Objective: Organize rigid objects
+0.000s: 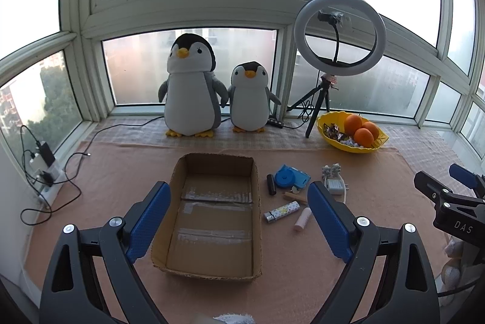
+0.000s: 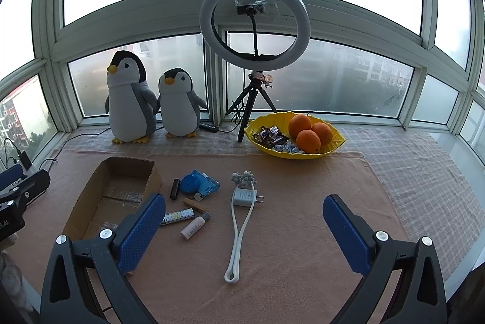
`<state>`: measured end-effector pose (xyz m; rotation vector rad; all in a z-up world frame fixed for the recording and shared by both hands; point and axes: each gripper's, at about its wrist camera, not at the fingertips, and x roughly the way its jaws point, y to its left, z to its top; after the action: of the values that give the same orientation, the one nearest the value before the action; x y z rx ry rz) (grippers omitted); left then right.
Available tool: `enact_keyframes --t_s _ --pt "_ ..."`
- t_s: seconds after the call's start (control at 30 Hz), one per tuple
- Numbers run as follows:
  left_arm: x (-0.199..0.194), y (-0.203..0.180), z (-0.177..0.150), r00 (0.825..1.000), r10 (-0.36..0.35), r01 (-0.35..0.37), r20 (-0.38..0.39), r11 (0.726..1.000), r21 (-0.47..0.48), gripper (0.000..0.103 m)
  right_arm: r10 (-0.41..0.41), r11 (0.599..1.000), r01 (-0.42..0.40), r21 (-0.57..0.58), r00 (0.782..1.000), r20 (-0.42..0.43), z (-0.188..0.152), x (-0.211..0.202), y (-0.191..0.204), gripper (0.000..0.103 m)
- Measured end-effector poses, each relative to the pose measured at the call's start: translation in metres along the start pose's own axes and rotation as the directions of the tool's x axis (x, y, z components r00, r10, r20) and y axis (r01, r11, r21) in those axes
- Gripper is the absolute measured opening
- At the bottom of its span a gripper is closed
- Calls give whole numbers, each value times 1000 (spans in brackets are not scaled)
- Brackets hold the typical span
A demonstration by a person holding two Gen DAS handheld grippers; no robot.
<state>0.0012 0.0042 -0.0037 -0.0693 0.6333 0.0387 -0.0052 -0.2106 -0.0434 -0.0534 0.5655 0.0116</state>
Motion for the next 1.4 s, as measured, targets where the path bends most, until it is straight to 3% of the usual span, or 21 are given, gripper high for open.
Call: enact_keyframes --t_s 1.4 --pt "1 2 0 1000 3 -3 -3 1000 3 92 13 1000 -12 17 999 -47 0 10 -3 103"
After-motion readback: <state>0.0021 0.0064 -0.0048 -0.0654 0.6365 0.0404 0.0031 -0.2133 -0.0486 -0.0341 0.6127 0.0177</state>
